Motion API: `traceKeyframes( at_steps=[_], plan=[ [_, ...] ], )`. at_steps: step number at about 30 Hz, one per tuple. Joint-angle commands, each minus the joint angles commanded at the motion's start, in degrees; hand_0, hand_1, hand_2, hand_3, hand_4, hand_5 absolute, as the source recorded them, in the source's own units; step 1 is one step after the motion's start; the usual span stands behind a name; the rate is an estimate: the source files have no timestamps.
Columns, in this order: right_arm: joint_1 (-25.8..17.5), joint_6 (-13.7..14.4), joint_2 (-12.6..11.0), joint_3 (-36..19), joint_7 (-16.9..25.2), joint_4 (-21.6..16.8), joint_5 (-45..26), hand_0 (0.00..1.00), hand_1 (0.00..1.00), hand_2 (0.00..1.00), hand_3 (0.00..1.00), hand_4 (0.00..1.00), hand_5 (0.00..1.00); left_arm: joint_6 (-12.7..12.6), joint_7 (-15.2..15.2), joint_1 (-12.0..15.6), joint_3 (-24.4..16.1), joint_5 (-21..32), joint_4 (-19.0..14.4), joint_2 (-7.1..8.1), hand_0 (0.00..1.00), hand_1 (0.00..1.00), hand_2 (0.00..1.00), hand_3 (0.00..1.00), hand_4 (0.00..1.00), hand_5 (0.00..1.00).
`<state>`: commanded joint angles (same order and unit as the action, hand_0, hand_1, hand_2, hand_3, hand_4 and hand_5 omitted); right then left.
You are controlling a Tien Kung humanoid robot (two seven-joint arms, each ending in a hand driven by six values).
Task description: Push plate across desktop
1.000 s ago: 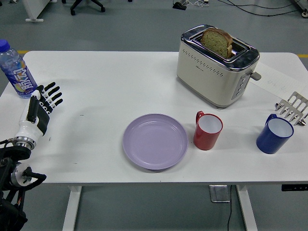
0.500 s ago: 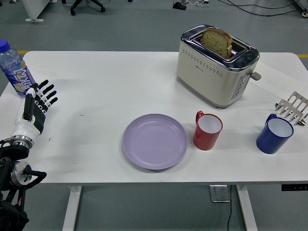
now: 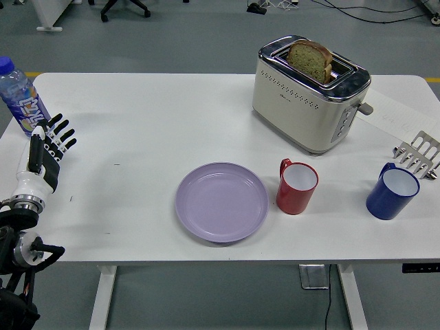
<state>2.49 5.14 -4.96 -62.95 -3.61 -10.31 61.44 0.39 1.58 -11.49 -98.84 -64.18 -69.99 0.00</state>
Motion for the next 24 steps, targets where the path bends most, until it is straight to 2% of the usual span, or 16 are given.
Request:
traceKeyframes(
  at_steps=[24],
  plan=[
    [-0.6,0.0,0.0,-0.3,-0.3,0.0,0.4,0.608,0.545,0.635,0.633,0.140,0.365,0.7,0.5,0.4,0.8,0.5,1.0,0.00,0.839,0.865,0.897,0.877,0.484,0.998]
  ],
)
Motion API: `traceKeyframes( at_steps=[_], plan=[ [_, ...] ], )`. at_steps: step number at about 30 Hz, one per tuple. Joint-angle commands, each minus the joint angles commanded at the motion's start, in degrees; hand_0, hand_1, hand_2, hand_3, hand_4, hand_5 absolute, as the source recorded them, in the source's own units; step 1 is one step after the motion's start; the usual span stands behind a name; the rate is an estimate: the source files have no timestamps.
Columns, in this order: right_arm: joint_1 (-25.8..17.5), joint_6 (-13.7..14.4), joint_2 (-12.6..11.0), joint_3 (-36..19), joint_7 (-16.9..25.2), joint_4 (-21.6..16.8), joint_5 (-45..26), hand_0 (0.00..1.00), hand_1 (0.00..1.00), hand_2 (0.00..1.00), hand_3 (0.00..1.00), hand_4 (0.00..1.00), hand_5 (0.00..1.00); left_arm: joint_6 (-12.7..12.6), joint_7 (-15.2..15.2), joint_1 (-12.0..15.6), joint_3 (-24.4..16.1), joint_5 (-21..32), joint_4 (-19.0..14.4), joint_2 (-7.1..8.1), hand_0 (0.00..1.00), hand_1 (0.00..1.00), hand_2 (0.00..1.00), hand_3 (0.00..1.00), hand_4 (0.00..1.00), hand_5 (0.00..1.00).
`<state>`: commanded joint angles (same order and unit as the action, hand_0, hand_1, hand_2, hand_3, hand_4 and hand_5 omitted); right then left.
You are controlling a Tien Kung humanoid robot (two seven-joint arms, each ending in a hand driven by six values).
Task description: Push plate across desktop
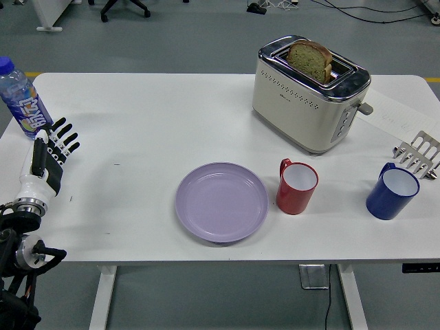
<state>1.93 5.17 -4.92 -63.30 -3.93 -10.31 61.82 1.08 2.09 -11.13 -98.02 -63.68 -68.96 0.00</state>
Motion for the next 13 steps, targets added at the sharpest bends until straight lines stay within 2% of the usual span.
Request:
traceKeyframes(
  at_steps=[13],
  plan=[
    [-0.5,0.0,0.0,0.0,-0.1,0.0,0.1,0.608,0.545,0.635,0.633,0.139,0.365,0.1,0.0,0.5,0.4,0.2,-0.1,0.00,0.840,0.865,0.897,0.877,0.482,0.998]
  ],
)
